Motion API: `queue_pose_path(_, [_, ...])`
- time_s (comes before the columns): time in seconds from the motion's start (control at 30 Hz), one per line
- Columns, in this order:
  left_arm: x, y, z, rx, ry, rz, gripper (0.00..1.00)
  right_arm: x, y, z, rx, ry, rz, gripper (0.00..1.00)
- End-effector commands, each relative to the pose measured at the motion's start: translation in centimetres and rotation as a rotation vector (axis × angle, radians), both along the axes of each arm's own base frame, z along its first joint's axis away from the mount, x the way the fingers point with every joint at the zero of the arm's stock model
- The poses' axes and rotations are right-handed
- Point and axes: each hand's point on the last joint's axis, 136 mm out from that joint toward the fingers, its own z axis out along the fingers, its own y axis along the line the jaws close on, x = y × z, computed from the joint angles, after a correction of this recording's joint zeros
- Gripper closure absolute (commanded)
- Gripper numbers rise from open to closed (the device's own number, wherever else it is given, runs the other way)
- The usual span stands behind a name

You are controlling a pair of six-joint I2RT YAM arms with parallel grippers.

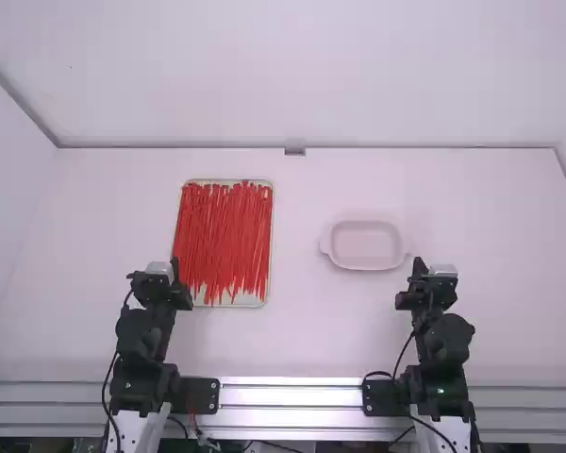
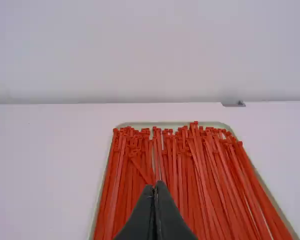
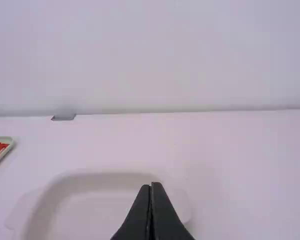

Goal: Fasten the cable tie

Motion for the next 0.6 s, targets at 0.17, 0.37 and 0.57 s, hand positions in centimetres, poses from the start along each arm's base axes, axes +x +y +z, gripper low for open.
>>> queue_pose_path(0.17, [0.0,0.0,0.2,-0.001,0.0,-0.002,0.99,0.0,0.1,0.2,-0.003,-0.002,0.005,0.98])
queue_pose_path(0.37, [0.0,-0.1,1.0,-0.003,0.019,-0.005,0.94,0.1,0.3,1.0,-0.007,0.014,0.015,0.94])
queue_pose_path(0.57, [0.2,-0.4,1.6,-0.002,0.06,-0.015,0.88,0.4,0.6,1.7,-0.011,0.052,0.027,0.88])
